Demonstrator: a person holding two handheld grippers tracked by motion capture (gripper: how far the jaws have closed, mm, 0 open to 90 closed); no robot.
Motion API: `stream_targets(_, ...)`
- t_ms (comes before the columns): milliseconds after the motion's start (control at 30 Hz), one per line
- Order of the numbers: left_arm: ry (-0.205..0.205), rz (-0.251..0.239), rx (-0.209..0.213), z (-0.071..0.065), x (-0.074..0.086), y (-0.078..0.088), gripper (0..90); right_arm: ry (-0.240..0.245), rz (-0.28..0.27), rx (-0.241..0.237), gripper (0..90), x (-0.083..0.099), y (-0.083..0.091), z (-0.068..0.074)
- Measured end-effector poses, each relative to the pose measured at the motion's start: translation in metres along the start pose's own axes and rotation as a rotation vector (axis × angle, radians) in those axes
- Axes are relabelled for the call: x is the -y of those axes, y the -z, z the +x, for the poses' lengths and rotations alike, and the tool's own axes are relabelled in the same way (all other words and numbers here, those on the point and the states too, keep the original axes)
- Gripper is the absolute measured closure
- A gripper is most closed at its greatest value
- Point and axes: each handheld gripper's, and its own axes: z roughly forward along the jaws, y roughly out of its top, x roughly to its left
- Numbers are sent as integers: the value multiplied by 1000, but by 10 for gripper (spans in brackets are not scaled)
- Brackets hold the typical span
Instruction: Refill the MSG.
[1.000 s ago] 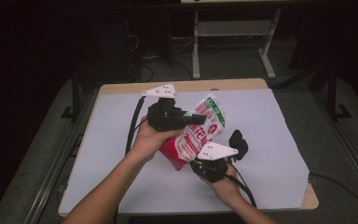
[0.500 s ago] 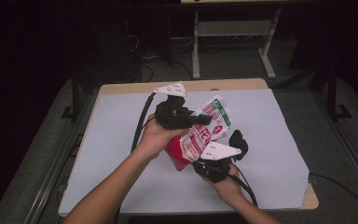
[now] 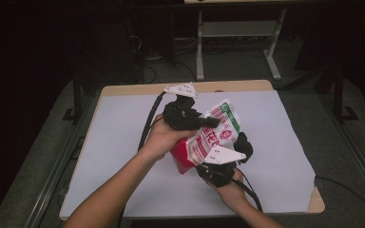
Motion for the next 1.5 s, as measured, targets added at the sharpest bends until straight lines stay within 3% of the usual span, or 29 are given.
stream_targets(167,-5,20,-3,-1,-1,-3,900,1,-6,7,900,1,0,1)
stream_targets(433,23,20,-3,3,1,-4,900,-12,3,25,900,2,-3,5)
stream_targets(667,-4,40,20,1,1,-7,900,-21,10,13,900,3,-4,6)
stream_targets(833,22,33,21,2,1,-7,900,-21,10,16,900,3,-4,6)
stream_targets(967,49,40,18,5,2,-9,900,-3,14,45,900,3,-5,8)
stream_targets(1100,56,36,17,5,1,-10,900,-6,14,50,900,3,-5,7)
stream_targets(1200,60,47,20,4,-1,-12,900,8,9,53,900,3,-4,8)
stream_targets(1500,57,89,24,3,-3,-19,900,-8,8,47,900,3,-5,10)
